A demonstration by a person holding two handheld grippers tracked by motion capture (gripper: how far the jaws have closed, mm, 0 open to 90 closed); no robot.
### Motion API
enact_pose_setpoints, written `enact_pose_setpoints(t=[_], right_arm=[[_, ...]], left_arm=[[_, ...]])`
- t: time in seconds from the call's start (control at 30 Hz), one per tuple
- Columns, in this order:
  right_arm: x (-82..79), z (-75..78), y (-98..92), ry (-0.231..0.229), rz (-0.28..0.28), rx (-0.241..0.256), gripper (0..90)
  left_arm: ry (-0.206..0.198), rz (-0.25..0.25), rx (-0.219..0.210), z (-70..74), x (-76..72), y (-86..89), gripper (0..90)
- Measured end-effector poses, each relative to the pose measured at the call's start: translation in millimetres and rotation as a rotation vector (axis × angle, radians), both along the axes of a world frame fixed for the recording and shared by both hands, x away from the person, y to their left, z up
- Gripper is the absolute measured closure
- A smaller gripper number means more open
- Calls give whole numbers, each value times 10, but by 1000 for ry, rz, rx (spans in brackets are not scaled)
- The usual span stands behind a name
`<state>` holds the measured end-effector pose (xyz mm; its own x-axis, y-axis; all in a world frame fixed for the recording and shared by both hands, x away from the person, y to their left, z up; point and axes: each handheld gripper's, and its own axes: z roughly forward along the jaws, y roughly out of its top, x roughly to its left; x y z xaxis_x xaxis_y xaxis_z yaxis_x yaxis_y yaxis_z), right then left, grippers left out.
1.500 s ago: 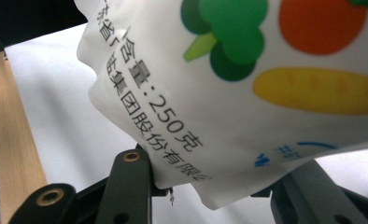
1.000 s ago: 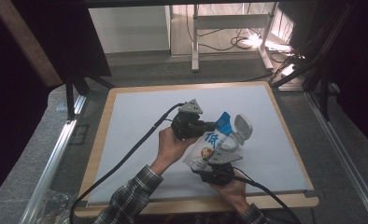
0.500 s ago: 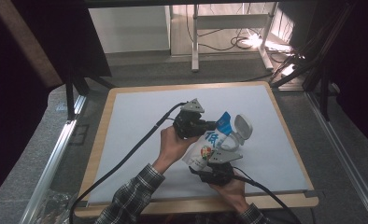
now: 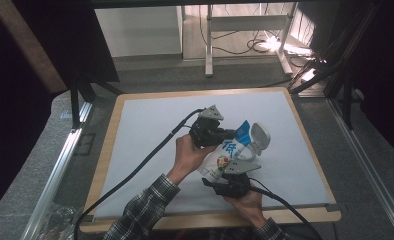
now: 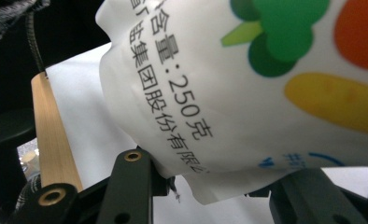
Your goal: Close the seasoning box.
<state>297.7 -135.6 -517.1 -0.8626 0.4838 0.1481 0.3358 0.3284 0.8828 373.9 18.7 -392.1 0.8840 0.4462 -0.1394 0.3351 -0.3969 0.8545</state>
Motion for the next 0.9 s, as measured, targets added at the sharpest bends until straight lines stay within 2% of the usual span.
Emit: enact_pose_setpoints(t=[0.13,0.33,0.67,0.7,0.9], right_arm=[[-5,10,0,12,7,7,622],[-10,25,-4,10,13,26,622],[-7,45,-15,15,27,45,622],[-7,47,-15,17,28,47,623],[-1,57,-7,20,41,56,623]], left_arm=[[11,0,1,-3,24,-1,900],[2,-15,36,33,31,-89,900],[28,-14,22,4,83,-111,900],[31,-18,32,5,94,-105,900],[40,-11,31,-16,120,-114,900]])
